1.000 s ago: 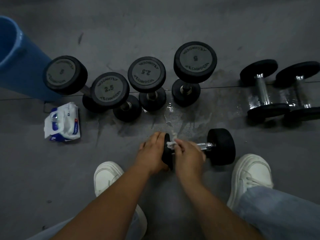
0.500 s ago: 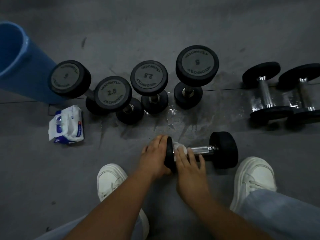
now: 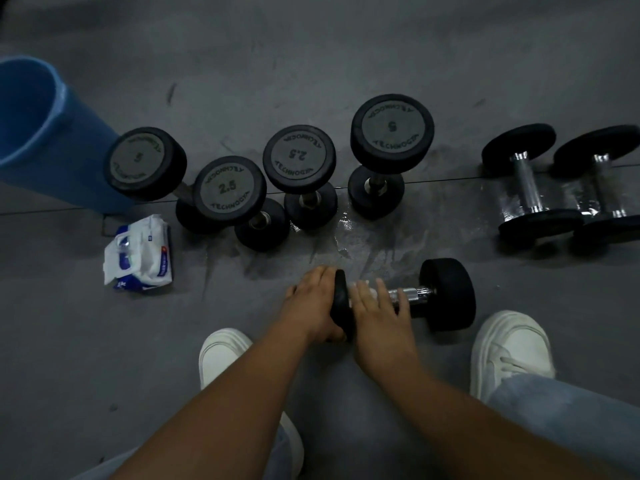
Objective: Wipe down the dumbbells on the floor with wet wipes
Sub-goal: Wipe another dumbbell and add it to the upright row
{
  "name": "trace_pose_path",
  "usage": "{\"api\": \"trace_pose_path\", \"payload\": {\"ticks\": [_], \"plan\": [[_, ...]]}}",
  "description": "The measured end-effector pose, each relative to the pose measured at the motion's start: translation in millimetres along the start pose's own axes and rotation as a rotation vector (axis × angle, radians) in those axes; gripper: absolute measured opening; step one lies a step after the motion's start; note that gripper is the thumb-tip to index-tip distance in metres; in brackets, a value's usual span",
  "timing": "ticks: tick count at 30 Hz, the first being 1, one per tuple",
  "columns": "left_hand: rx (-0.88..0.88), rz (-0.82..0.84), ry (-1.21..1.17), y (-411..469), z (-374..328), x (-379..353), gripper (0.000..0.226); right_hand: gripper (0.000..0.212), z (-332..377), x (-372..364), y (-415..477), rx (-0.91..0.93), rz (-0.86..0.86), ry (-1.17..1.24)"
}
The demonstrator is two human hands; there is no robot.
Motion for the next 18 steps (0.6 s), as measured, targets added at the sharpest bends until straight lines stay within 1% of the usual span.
{"api": "trace_pose_path", "payload": {"ticks": [1, 3, 5, 7, 9, 10, 11, 12, 13, 15, 16, 17, 18], "plan": [[-0.001, 0.011, -0.005, -0.9, -0.6, -0.5, 0.119, 0.085, 2.8, -2.7, -11.2, 0.002, 0.018, 0.027], [0.008, 0.026, -0.007, -0.3, -0.3, -0.4, 0.120, 0.086, 7.4, -7.7, -31.7, 0.069, 0.008, 0.062], [0.022, 0.030, 0.002, 3.0, 0.7, 1.4, 0.119, 0.085, 1.5, -10.6, -26.5, 0.085, -0.004, 0.035], [0.020, 0.028, 0.024, 6.7, 0.7, 2.9, 0.117, 0.077, -2.0, 1.1, -4.9, 0.068, -0.042, 0.002], [0.018, 0.021, 0.029, 5.6, 0.5, 1.2, 0.117, 0.064, -1.7, 2.8, 19.7, 0.055, 0.003, -0.020], [0.020, 0.023, 0.023, 3.2, 0.4, -0.5, 0.118, 0.062, -1.2, 2.1, 25.2, 0.051, 0.001, -0.022], [0.017, 0.025, 0.019, 1.5, 0.6, -2.5, 0.118, 0.059, -1.3, 1.2, 24.4, 0.036, -0.002, -0.005], [0.011, 0.023, 0.016, 0.8, 0.9, -3.5, 0.118, 0.054, -3.9, 4.9, 18.4, 0.010, -0.040, 0.041], [0.009, 0.022, 0.013, 1.4, 1.1, -3.1, 0.118, 0.047, -6.8, 9.8, 7.8, -0.016, -0.120, 0.107], [0.010, 0.029, 0.022, 6.0, 1.5, 0.5, 0.118, 0.033, -7.5, 10.6, -23.7, -0.048, -0.251, 0.315], [0.014, 0.037, 0.029, 8.8, 2.7, 1.6, 0.119, 0.027, -10.8, -4.0, -37.8, -0.141, -0.259, 0.519], [0.020, 0.044, 0.029, 10.1, 3.7, 1.7, 0.120, 0.022, -16.3, -18.5, -45.7, -0.309, -0.256, 0.796], [0.022, 0.042, 0.023, 9.7, 4.2, 1.0, 0.121, 0.020, -20.2, -37.8, -46.1, -0.567, -0.201, 1.156]]}}
Point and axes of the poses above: each hand's wrist, its own y-axis towards the middle knuckle, its own x-axis out of the back of the hand, z = x × y, the point moved 9 cm from there along y, towards the middle knuckle, and after that the axes turned 2 degrees about x, right-handed, at the moved point
